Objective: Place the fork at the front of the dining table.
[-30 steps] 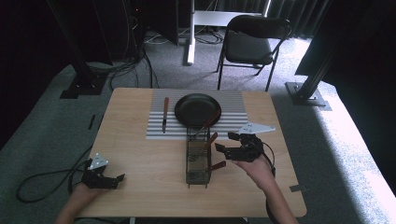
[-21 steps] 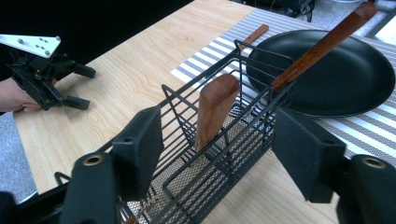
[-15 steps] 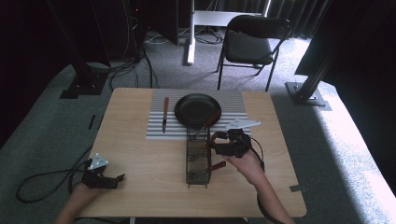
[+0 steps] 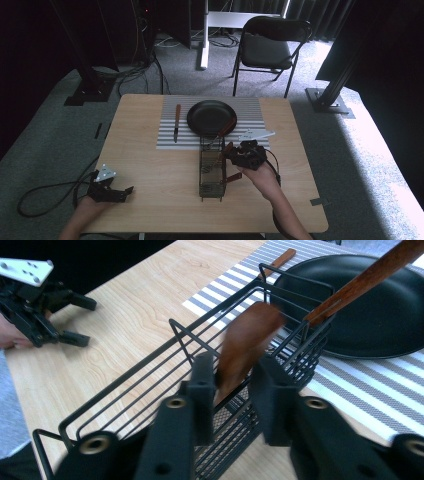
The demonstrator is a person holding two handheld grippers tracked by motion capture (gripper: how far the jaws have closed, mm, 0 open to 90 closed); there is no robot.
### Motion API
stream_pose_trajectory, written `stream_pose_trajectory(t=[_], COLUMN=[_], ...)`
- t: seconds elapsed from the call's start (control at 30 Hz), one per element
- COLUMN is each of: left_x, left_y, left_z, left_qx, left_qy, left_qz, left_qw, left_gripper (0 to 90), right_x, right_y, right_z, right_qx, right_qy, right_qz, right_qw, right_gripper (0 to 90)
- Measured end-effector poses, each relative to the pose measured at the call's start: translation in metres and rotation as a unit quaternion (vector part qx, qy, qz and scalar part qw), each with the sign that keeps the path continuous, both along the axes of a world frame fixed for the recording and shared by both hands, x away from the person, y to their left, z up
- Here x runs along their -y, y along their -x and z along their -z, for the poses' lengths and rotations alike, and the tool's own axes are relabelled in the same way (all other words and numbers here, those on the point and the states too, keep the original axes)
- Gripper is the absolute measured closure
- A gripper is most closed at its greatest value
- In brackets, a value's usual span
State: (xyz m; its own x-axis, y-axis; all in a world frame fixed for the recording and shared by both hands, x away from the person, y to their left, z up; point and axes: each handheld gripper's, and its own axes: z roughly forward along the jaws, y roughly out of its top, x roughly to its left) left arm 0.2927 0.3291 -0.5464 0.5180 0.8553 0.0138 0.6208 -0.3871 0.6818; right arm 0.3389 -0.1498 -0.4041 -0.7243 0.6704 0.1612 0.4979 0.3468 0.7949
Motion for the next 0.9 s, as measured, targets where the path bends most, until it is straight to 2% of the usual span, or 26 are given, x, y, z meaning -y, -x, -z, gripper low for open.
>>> stream_pose_trajectory(t=[0.07,0.33,0.6,0.77,0.8,0.9], left_x=[0.000,0.000,0.000,0.000,0.000,0.000], left_y=[0.000,0.000,0.000,0.000,0.000,0.000], left_z=[0.000,0.000,0.000,0.000,0.000,0.000], left_qx=[0.000,0.000,0.000,-0.001,-0.001,-0.001], left_qy=[0.000,0.000,0.000,0.000,0.000,0.000], left_qz=[0.000,0.000,0.000,0.000,0.000,0.000], left_qw=[1.0000,1.0000,1.0000,1.0000,1.0000,1.0000], left_gripper=[0.0,0.0,0.0,0.0,0.0,0.0], right_x=[-0.001,0.003,0.009,0.009,0.010,0.013], right_y=[0.001,0.000,0.004,0.008,0.009,0.012], right_z=[-0.001,-0.001,-0.010,-0.018,-0.019,-0.024], right_qx=[0.002,-0.012,-0.005,0.000,0.000,0.006], right_qy=[0.005,-0.013,-0.039,-0.040,-0.040,-0.045], right_qz=[0.000,-0.009,-0.015,-0.019,-0.020,-0.014], right_qw=[1.0000,0.9998,0.9991,0.9990,0.9990,0.9989], right_gripper=[73.8,75.5,76.0,76.7,81.1,81.2])
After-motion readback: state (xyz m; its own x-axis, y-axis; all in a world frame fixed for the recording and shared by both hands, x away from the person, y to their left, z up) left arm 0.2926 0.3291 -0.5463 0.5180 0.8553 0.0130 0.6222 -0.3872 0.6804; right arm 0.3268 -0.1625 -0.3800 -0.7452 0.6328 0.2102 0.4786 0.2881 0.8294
